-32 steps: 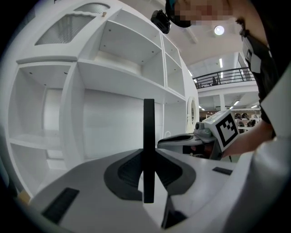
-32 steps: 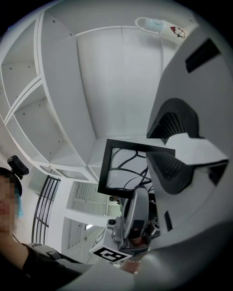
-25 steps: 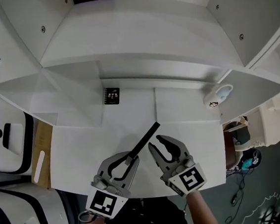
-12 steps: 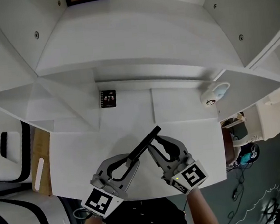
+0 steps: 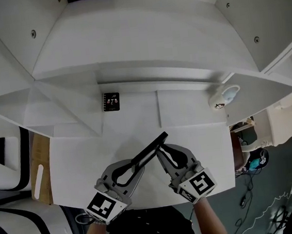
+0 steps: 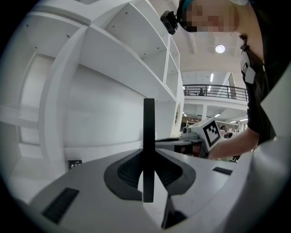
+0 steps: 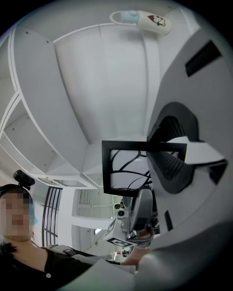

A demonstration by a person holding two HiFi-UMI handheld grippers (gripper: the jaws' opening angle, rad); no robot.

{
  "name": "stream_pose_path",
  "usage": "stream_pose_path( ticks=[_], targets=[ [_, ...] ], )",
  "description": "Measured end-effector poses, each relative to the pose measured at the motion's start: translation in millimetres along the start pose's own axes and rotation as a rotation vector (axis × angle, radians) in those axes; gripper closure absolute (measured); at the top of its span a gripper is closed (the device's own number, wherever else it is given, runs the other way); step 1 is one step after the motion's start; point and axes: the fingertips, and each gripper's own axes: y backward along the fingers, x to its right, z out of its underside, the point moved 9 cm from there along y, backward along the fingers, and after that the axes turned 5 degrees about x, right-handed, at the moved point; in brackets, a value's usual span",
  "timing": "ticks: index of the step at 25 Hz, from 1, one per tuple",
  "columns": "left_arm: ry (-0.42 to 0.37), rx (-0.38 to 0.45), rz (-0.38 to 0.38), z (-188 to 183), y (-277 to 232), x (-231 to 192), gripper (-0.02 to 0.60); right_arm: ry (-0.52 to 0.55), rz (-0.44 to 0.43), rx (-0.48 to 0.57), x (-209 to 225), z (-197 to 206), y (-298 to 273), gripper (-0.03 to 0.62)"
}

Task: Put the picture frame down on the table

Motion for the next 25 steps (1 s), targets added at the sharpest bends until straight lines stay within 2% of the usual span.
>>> stream_pose_path(
  ticks=[14,25],
  targets=[
    [0.043,-0.097,-0.175,34.9,-18.4,-31.9,0.514,-0.117,0.118,-0.109,8.4,37.3,-29.0,0.528],
    [0.134,-0.195,-0.236,68.9,-42.3,-55.9,0.491,-0.180,0.231,-0.230,22.9,69.0,-43.0,0.528]
  ],
)
